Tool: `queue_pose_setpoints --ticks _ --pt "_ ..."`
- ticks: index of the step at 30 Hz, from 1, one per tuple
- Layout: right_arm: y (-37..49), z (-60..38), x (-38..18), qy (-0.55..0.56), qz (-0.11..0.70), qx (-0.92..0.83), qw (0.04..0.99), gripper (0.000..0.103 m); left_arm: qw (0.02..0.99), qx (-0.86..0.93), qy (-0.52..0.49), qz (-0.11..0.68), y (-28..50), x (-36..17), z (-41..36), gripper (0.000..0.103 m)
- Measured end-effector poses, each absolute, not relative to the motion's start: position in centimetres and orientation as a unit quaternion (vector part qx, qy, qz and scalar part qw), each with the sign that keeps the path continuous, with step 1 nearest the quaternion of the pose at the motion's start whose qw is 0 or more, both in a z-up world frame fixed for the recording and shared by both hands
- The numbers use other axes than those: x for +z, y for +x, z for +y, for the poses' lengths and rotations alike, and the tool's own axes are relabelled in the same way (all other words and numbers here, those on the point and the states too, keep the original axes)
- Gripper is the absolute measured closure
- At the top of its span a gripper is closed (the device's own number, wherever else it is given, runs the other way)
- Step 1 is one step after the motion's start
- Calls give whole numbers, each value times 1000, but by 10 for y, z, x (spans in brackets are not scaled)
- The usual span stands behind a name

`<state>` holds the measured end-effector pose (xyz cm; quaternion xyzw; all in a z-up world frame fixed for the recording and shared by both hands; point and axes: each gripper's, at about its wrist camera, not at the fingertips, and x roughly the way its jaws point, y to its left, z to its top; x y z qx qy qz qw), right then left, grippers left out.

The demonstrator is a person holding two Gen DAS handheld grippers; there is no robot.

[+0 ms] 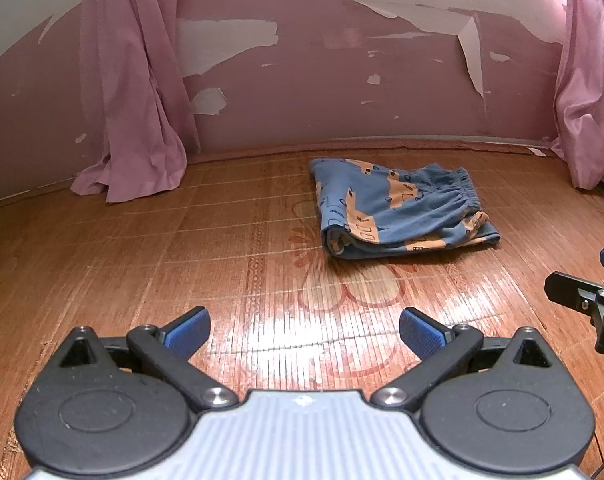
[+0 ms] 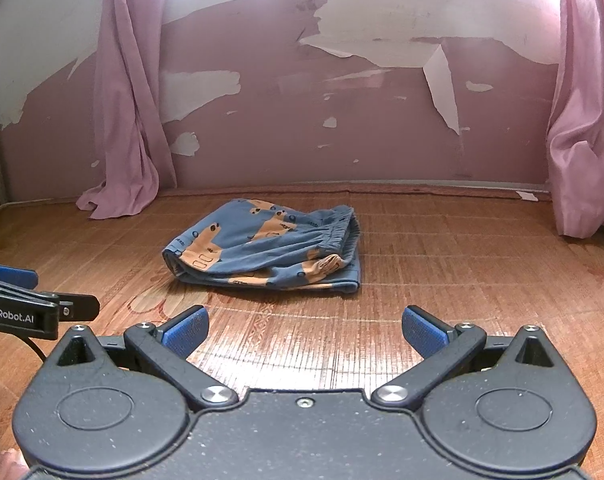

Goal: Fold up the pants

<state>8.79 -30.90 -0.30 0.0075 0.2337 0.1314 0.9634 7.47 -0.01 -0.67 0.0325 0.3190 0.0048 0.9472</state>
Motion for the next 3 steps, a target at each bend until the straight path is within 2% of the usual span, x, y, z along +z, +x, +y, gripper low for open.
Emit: queue_pose_setpoints --ticks 3 --pt "88 -309 -3 6 234 133 963 1 947 7 33 320 75 -7 0 0"
